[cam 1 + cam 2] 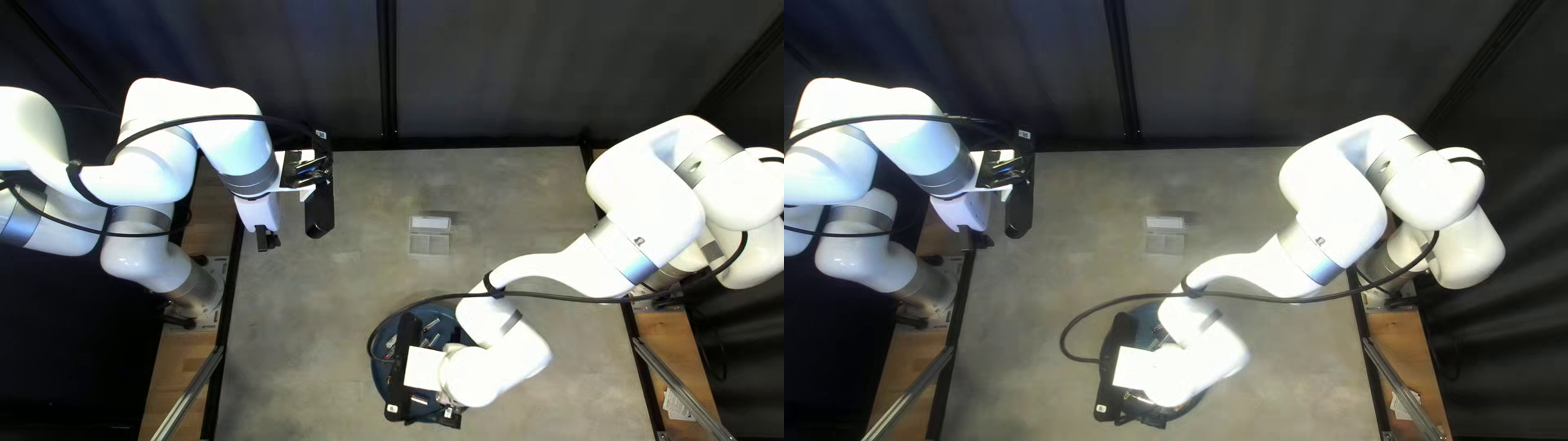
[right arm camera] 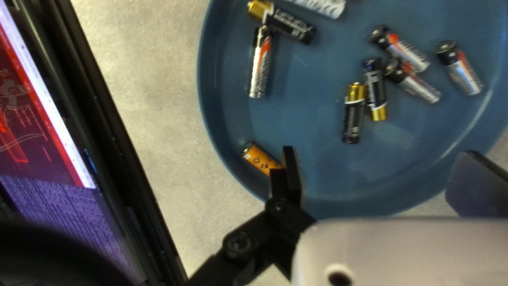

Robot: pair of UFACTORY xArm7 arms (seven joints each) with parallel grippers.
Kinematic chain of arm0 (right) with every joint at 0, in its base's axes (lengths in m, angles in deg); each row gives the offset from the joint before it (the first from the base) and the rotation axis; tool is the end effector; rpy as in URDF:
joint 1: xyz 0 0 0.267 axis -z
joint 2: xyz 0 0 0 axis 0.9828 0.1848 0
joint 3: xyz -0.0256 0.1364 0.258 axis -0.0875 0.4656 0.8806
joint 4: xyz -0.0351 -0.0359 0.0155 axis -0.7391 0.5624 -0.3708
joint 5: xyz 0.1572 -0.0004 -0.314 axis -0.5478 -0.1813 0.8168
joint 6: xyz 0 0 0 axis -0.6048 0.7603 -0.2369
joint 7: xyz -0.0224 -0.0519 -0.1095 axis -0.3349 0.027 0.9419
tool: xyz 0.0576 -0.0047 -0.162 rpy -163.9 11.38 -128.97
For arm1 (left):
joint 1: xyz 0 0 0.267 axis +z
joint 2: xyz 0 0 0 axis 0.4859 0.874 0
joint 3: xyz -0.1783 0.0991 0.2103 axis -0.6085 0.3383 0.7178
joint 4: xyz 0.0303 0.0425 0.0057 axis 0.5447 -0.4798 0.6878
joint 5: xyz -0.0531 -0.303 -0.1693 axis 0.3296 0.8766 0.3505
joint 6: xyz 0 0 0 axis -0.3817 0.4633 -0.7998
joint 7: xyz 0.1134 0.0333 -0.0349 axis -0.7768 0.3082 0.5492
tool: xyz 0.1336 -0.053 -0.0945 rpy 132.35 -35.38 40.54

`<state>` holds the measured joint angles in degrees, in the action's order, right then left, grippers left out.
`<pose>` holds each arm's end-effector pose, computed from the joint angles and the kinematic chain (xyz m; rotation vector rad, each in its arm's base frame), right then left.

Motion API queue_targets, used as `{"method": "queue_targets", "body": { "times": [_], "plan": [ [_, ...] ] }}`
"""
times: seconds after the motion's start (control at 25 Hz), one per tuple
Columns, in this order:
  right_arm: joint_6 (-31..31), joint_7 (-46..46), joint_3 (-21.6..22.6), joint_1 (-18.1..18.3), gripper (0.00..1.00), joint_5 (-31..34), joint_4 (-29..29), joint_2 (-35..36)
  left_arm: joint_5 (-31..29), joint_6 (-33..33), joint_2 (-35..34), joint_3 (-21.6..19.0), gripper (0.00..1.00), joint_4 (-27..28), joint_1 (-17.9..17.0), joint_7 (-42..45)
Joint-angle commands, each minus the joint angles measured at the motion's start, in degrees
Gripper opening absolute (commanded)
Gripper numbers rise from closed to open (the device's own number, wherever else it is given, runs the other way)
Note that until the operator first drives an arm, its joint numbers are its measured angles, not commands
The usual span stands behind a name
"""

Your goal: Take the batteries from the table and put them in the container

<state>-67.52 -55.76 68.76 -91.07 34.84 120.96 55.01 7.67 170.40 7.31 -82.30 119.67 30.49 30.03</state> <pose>0.5094 0.2351 0.0700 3.0437 -0.1787 0.1123 0.2624 0.0191 0.3172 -3.0571 -0.0932 0.1444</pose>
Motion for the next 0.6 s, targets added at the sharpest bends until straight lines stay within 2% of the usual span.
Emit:
{"method": "queue_targets", "body": {
  "times": [0.04,0.6],
  "plan": [
    [5.94,2.45,0.63,2.13,1.0,-0.88,-4.25,0.19,0.0,0.0,0.0,0.0,1.0,0.0,0.0,0.0],
    [8.7,10.01,2.28,6.47,1.0,-3.83,-6.14,1.54,0.0,0.0,0.0,0.0,1.0,0.0,0.0,0.0]
  ]
}}
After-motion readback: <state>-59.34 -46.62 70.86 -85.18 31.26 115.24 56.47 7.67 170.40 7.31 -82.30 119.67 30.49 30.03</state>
